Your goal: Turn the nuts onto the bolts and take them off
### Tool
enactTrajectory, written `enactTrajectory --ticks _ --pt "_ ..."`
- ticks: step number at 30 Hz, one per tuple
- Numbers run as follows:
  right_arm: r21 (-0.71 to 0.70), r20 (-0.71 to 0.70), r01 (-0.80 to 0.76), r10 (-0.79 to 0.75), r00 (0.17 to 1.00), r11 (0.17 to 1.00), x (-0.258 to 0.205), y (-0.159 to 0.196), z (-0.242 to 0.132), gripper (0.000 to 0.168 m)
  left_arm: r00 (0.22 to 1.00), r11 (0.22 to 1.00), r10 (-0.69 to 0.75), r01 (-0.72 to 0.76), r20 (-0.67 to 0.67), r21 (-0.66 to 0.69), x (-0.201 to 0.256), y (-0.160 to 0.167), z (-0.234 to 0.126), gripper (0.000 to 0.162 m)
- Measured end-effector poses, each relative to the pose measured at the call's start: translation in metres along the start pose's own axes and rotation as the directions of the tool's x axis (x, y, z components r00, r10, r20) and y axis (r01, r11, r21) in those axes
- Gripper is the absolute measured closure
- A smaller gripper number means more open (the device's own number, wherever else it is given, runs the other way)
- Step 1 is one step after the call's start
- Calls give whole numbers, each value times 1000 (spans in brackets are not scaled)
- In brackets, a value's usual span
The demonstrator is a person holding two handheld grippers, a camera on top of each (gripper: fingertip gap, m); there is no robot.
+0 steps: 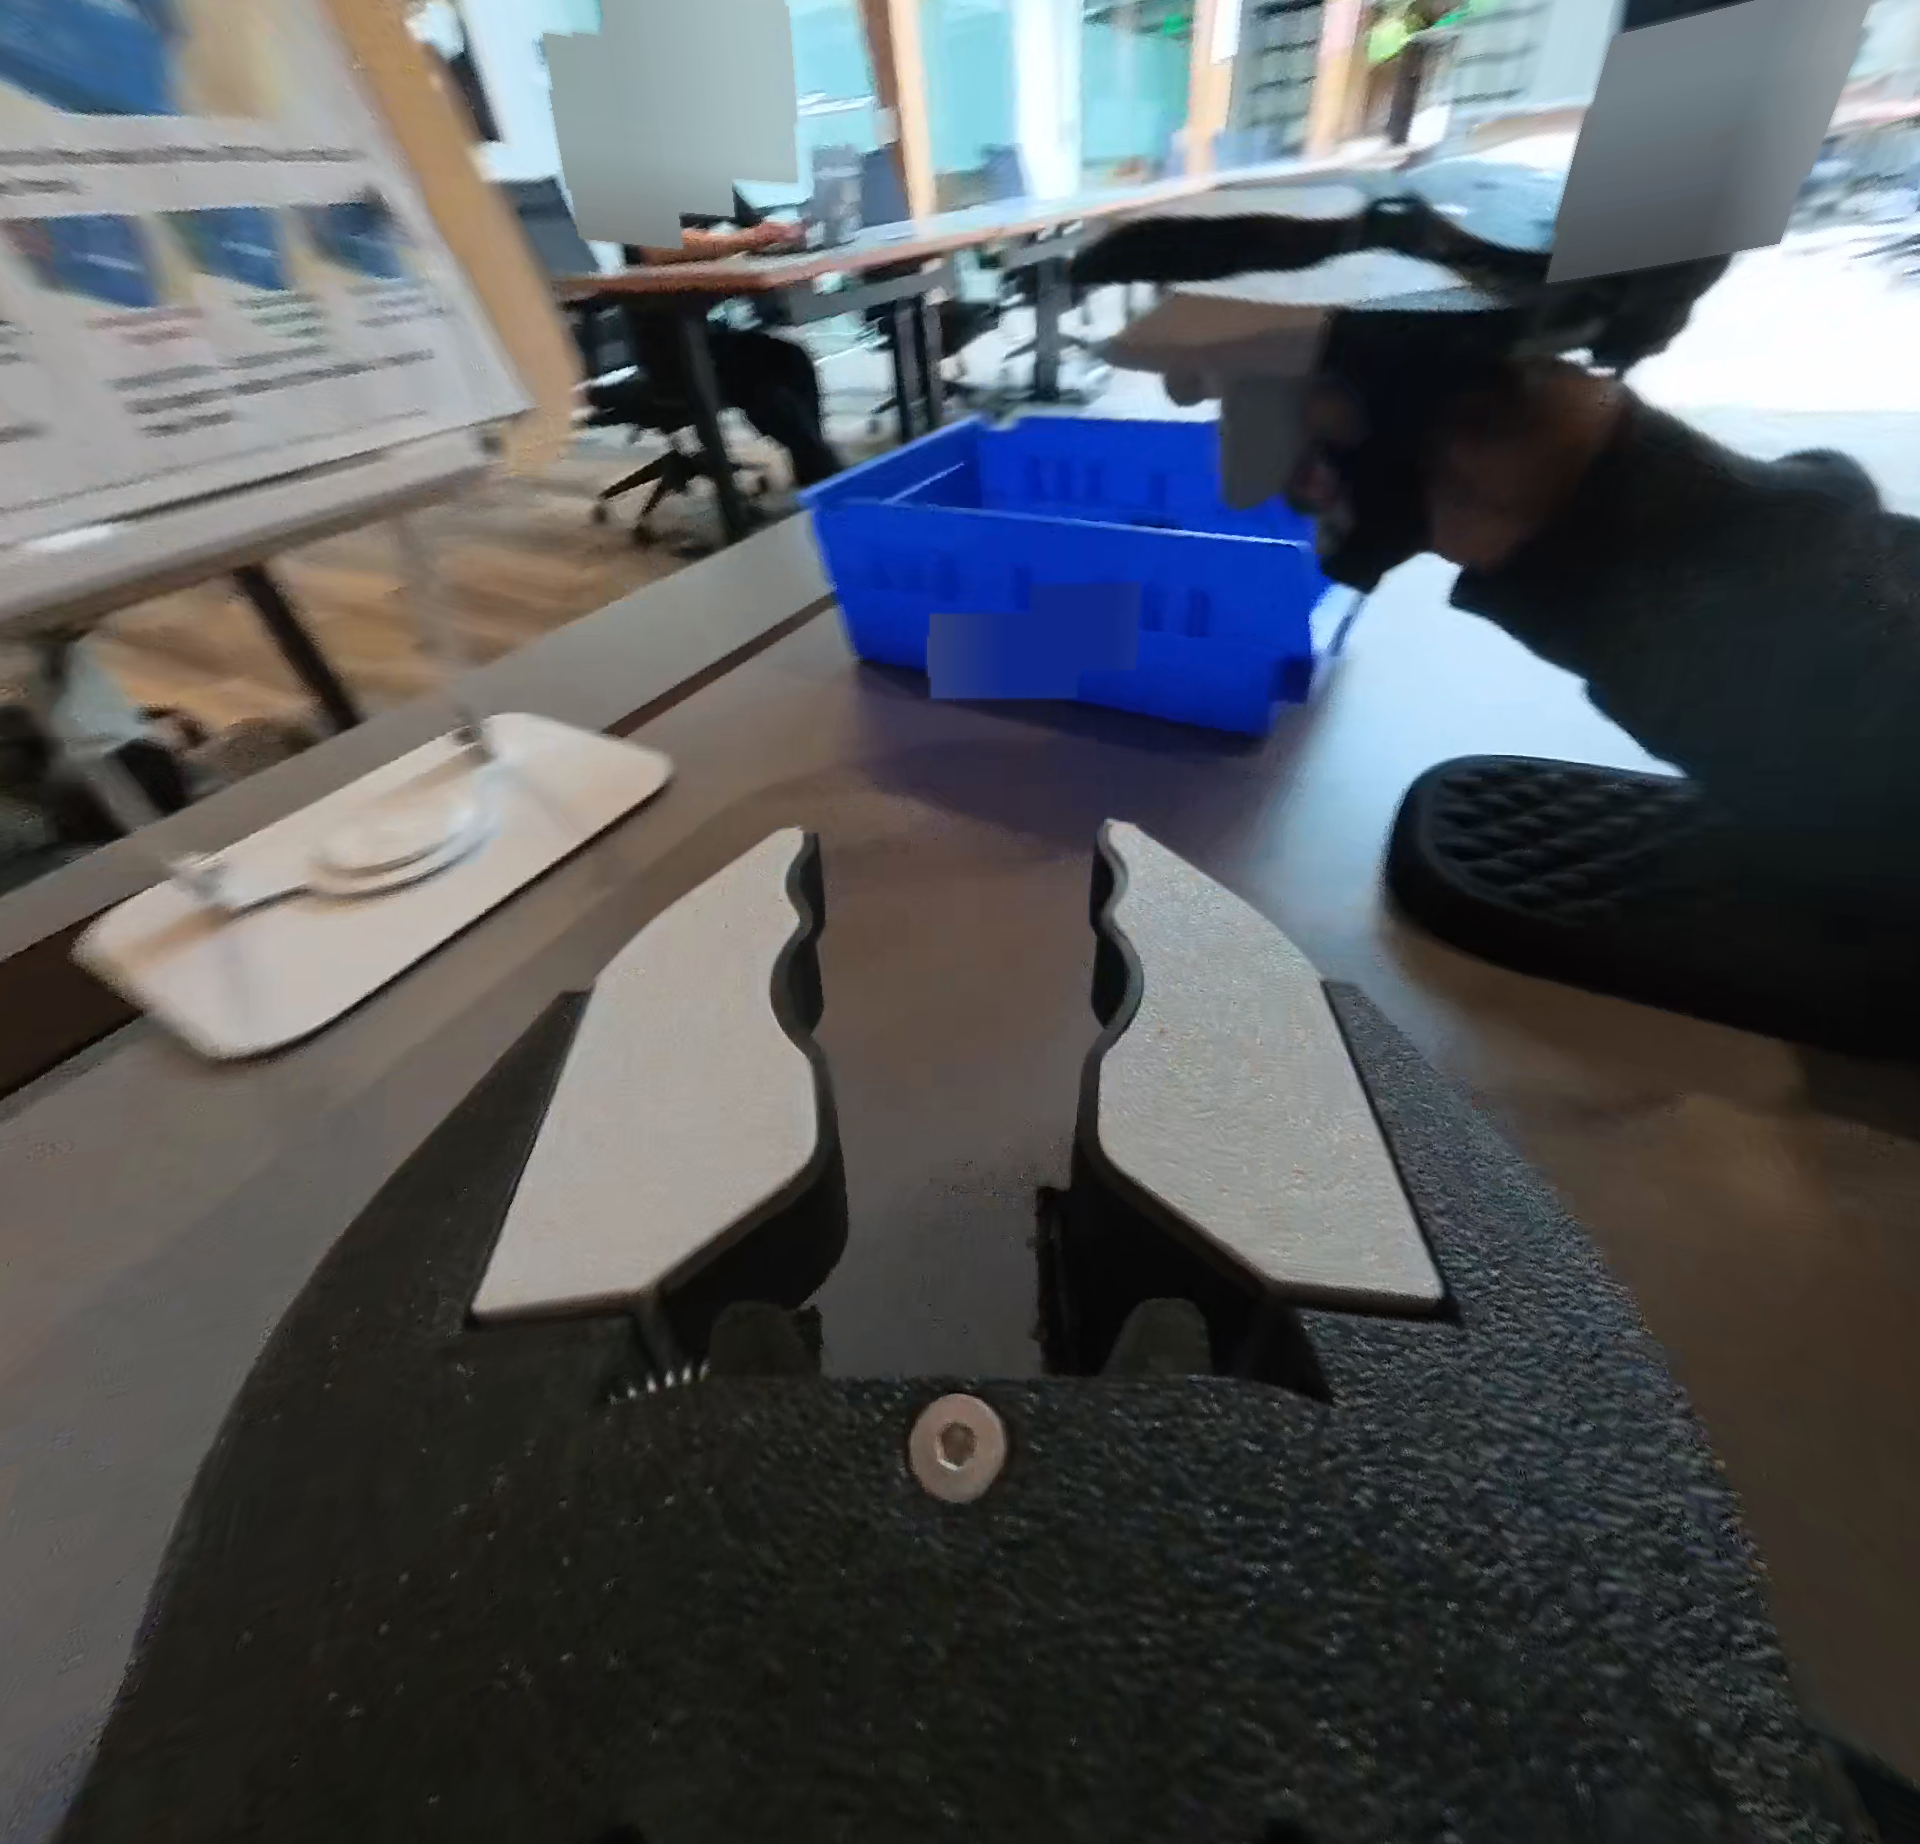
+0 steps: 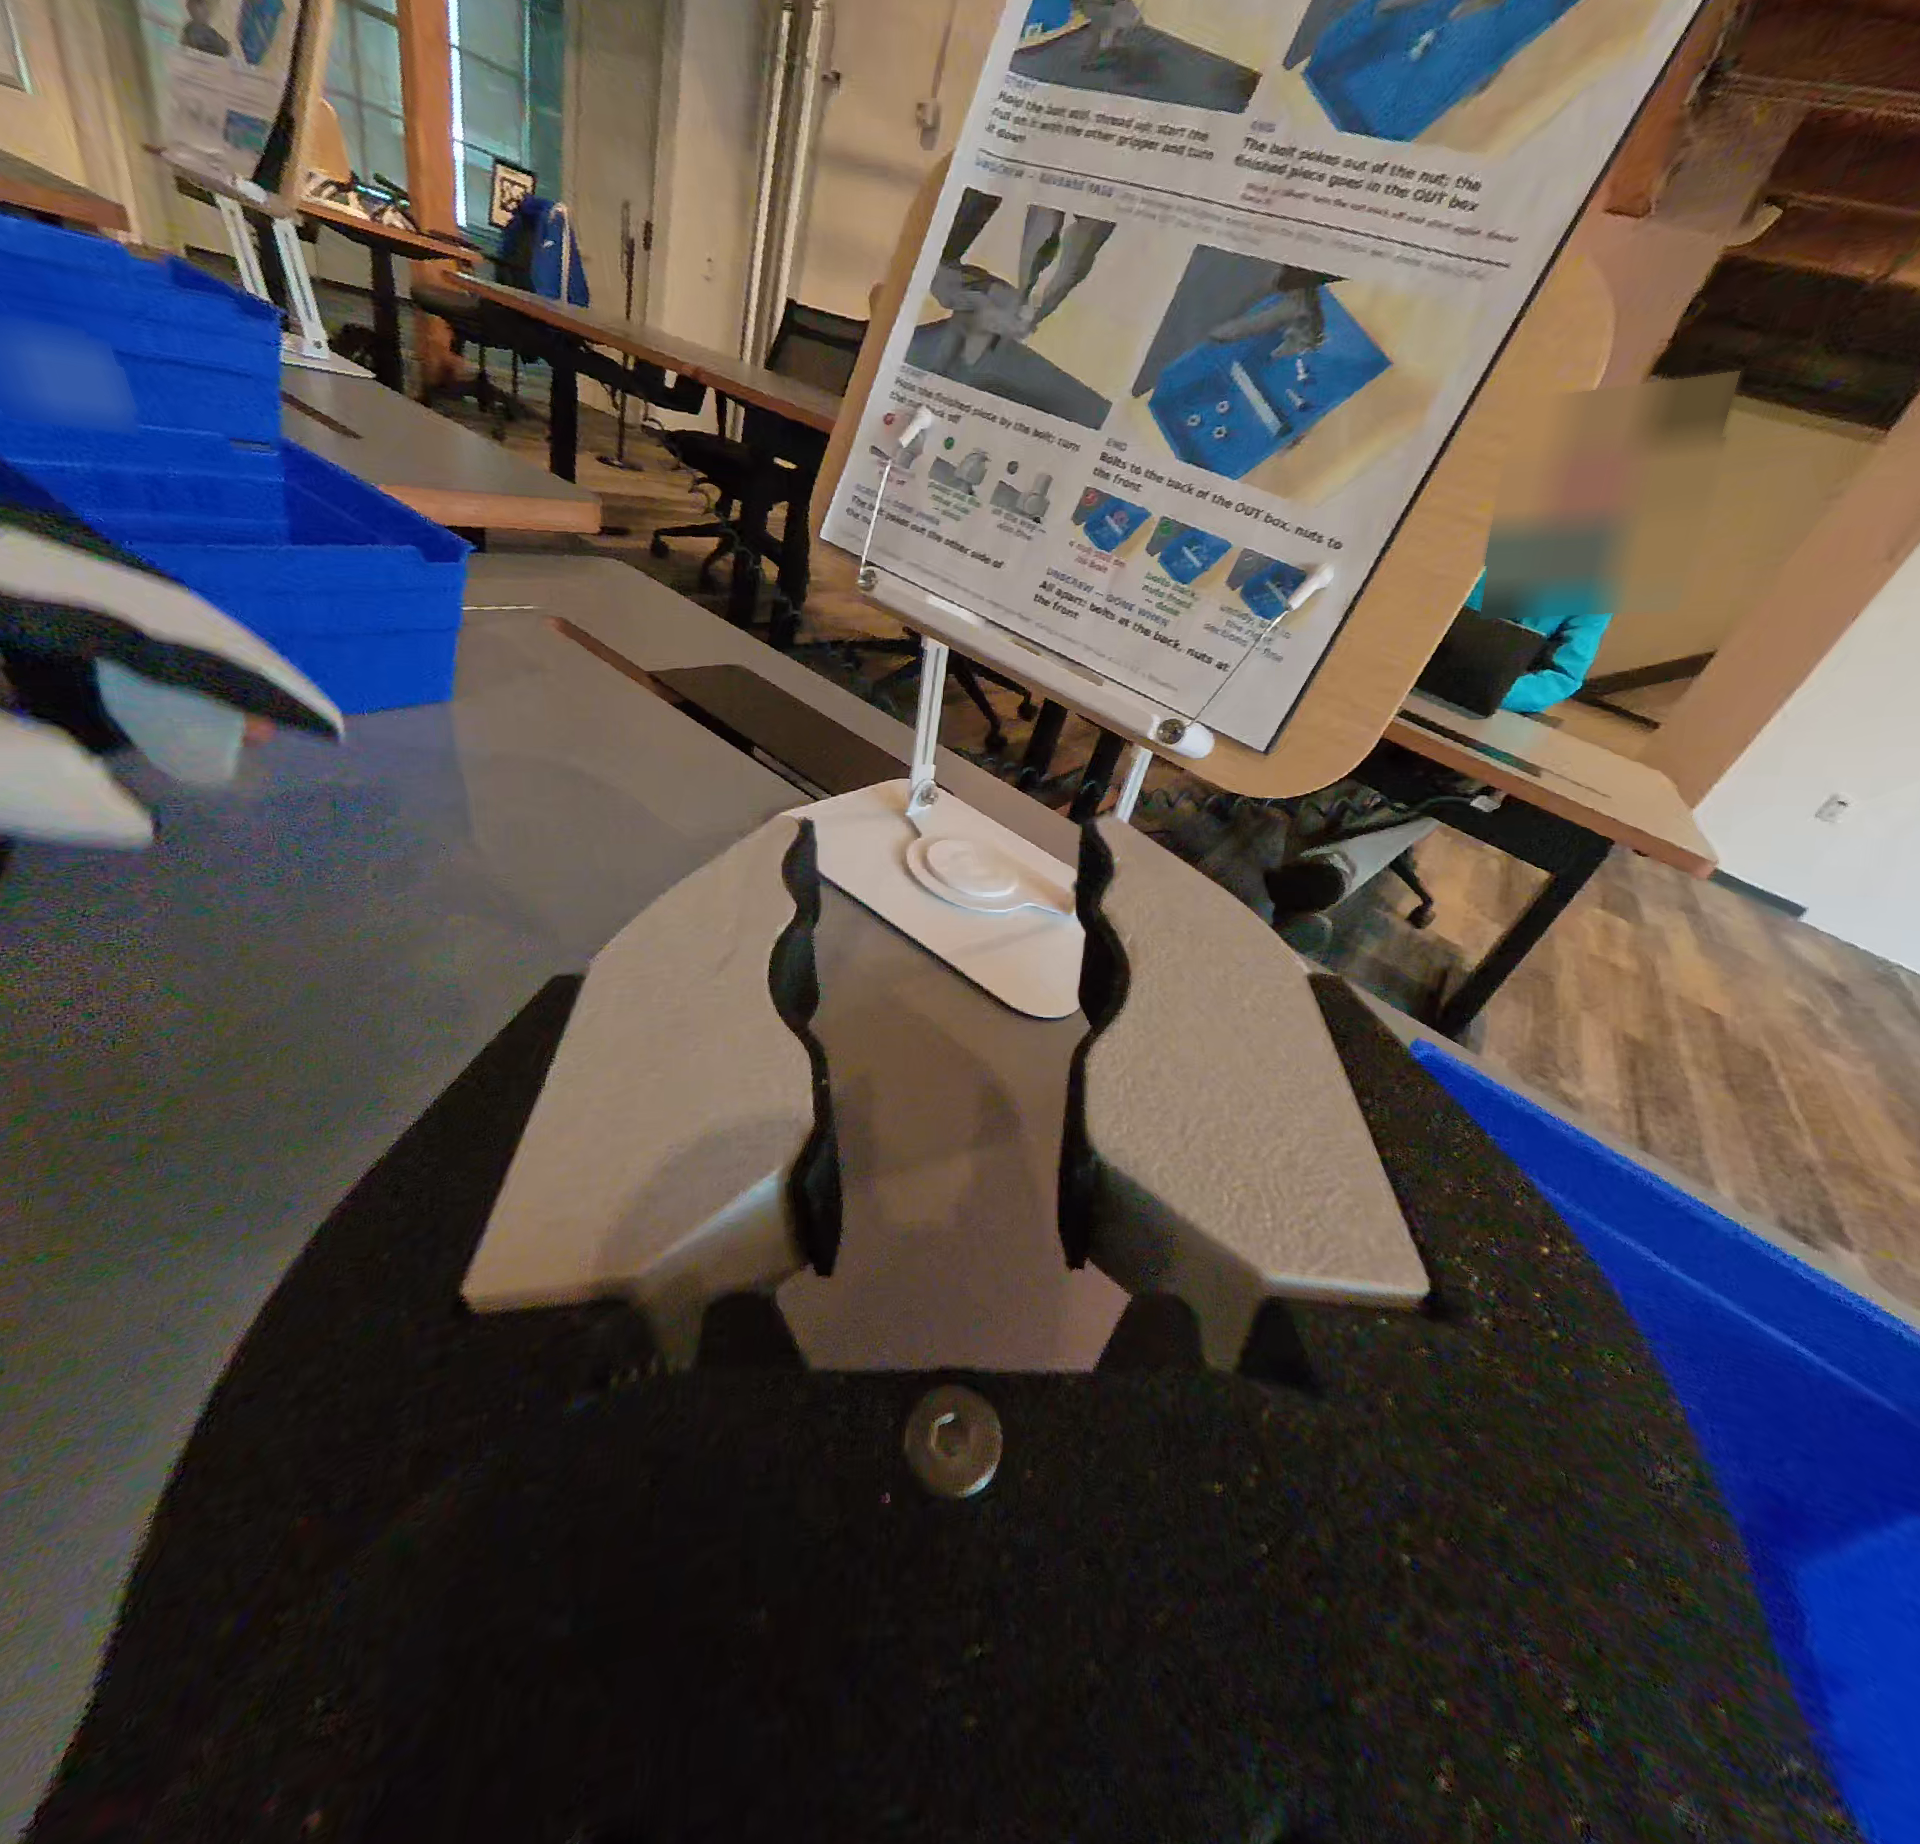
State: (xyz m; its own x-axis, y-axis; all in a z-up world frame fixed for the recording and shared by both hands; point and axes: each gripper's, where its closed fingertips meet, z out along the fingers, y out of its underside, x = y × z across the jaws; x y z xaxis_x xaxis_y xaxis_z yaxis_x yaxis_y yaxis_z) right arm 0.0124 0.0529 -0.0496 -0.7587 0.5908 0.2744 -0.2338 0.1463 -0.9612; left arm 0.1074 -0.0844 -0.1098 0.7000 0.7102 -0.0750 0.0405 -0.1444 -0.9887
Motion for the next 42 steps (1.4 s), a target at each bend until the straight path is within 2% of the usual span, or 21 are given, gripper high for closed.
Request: enactTrajectory --ticks 4,9,13,17,22,25,32,39,42 --pt "-20 9 -12 12 1000 1000 -1 6 0 121 972 991 -10 40 233 -126 -52 -11 -72 116" --pt "-26 21 -42 42 999 999 -1 8 0 121 888 942 5 149 459 -300 -110 -13 -179 116" --pt "-38 31 -41 42 999 998 -2 10 0 121 836 840 19 284 549 -462 -146 11 -248 115" --pt "-46 32 -46 47 998 998 -2 12 0 121 852 682 14 374 523 -628 -162 54 -288 116" --pt "-39 29 -59 61 998 997 1 11 -3 121 863 487 -42 459 504 -743 -173 107 -314 122" --pt "-35 31 -67 68 997 997 2 11 -4 121 861 418 -48 477 506 -773 -181 127 -322 125" --pt "-31 36 -59 60 998 998 0 10 -4 121 853 343 -46 502 520 -794 -193 155 -326 127" --pt "-32 35 -63 64 997 998 2 11 -5 121 851 328 -58 510 522 -795 -196 169 -320 132" --pt "-32 30 -60 61 998 998 3 11 -5 121 855 310 -66 507 514 -804 -195 174 -320 143"
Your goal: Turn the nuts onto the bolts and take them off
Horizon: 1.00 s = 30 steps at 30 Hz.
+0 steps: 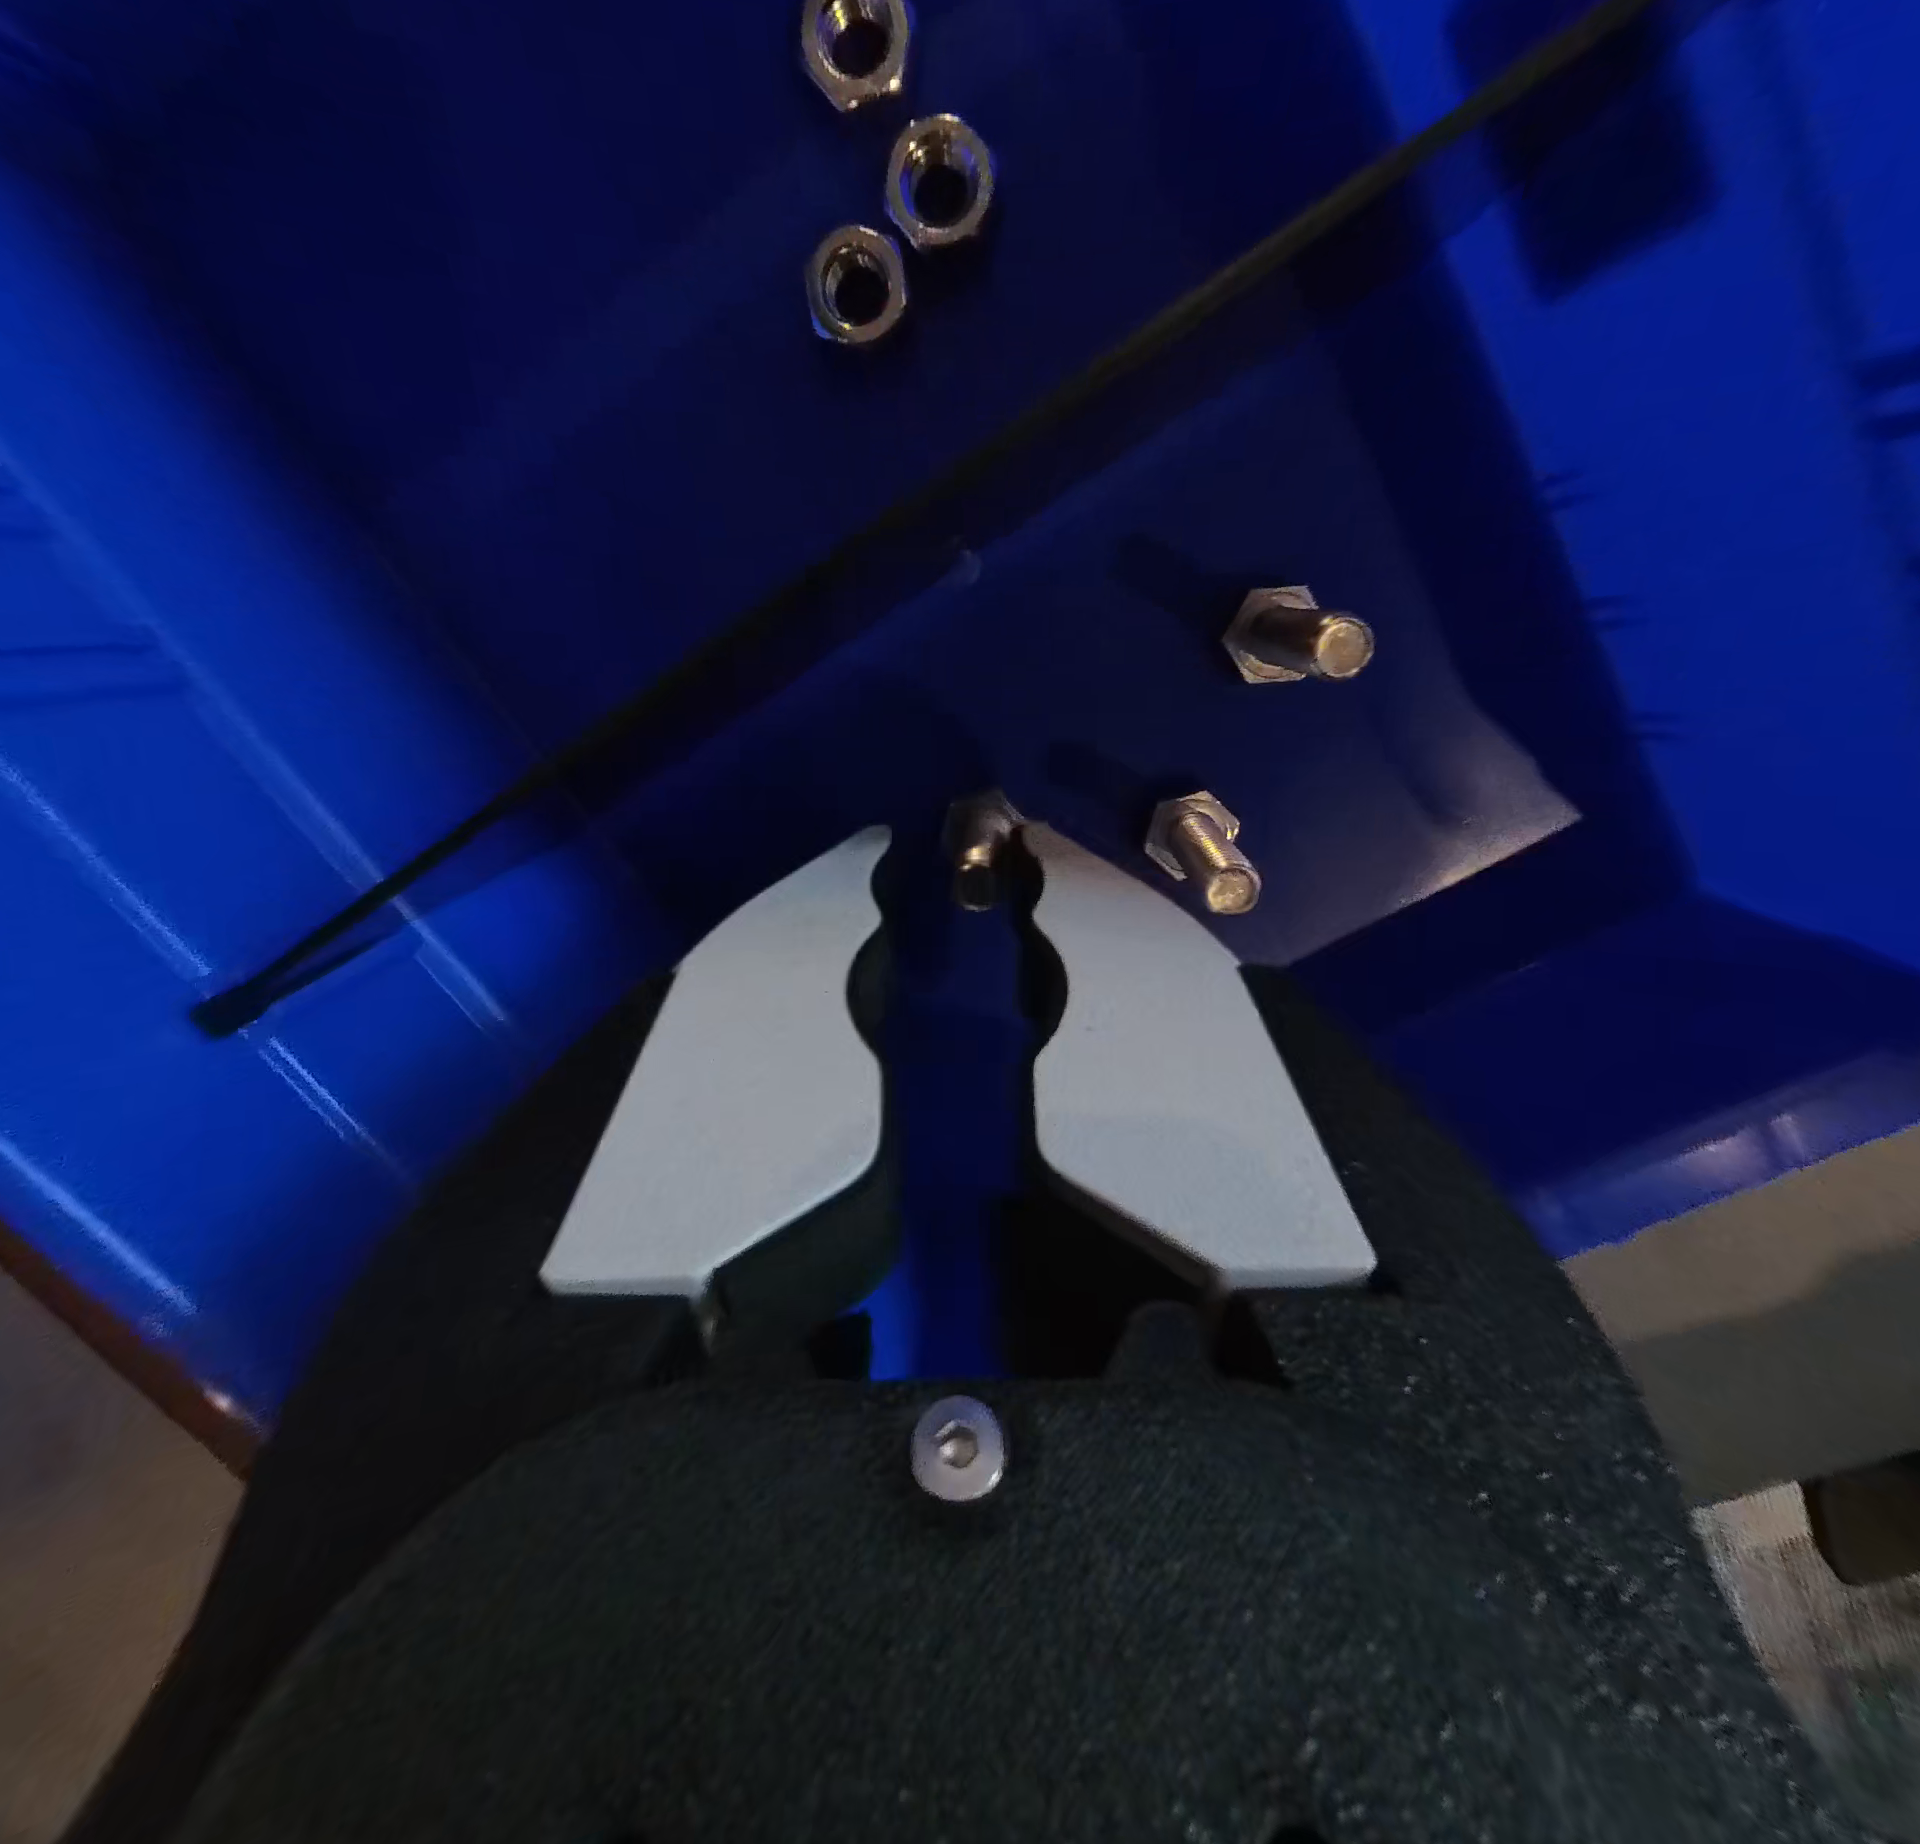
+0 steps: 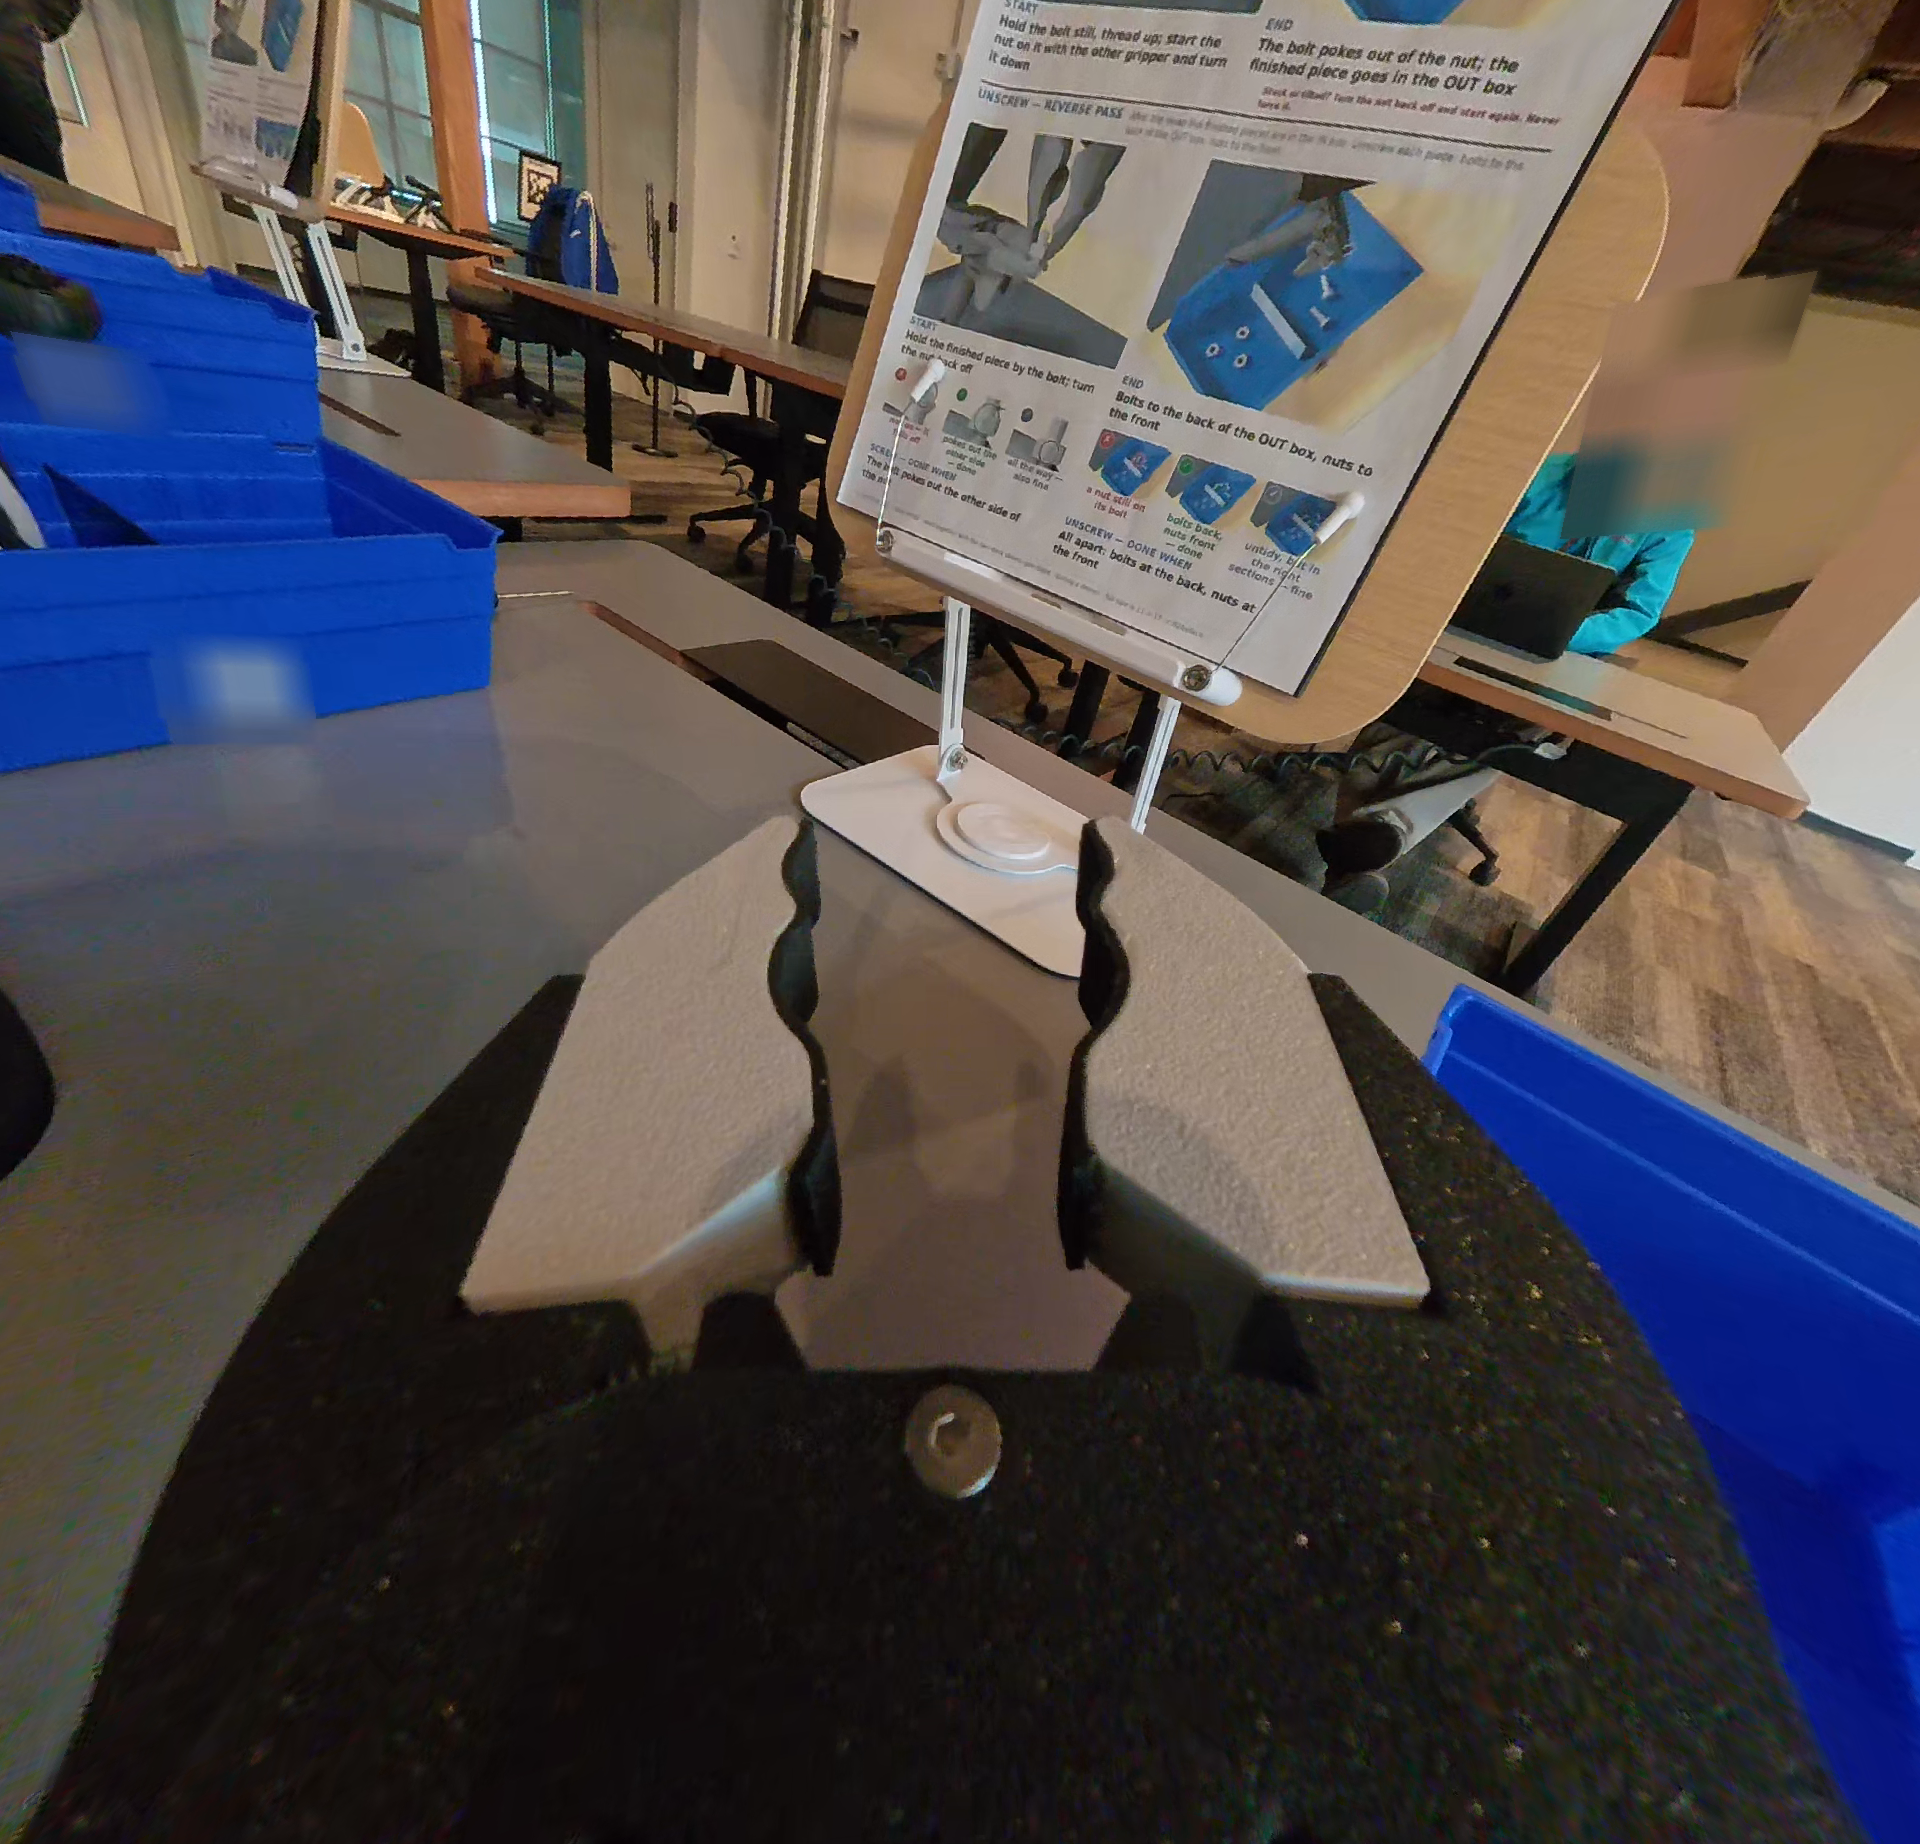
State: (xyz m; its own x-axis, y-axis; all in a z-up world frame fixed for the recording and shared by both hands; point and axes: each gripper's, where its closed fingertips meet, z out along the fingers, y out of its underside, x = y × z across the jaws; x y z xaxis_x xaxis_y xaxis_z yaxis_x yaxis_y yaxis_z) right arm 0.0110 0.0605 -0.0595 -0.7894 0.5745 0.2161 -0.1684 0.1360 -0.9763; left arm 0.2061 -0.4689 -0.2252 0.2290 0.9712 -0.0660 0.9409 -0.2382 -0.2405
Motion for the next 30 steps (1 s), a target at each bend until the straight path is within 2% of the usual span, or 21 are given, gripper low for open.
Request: enactTrajectory --ticks 1,7,11,14,18,22,26,30 --pt "1 0 -2 2 1000 1000 0 0 0 121 1000 1000 0 0 -15 -1 2 0 1 150" --pt "4 2 -11 11 1000 1000 1 0 0 121 1000 1000 20 -20 0 -21 0 1 -8 152" --pt "-3 9 -9 9 1000 1000 -1 2 1 121 997 998 70 -70 31 2 7 -13 -37 152" --pt "-12 11 -4 4 1000 1000 -2 4 2 121 987 987 148 -151 55 50 25 -38 -68 152" --pt "-20 11 -5 6 1000 1000 -2 6 3 121 952 945 302 -305 49 117 74 -81 -102 152" --pt "-20 6 -17 17 1000 1000 1 7 2 121 883 872 468 -469 41 139 137 -117 -113 152" --pt "-23 1 -24 24 1000 999 4 9 2 121 802 791 597 -594 28 145 198 -144 -101 152" --pt "-30 -1 -29 29 1000 999 5 11 1 121 733 727 679 -668 -27 156 256 -158 -74 152"
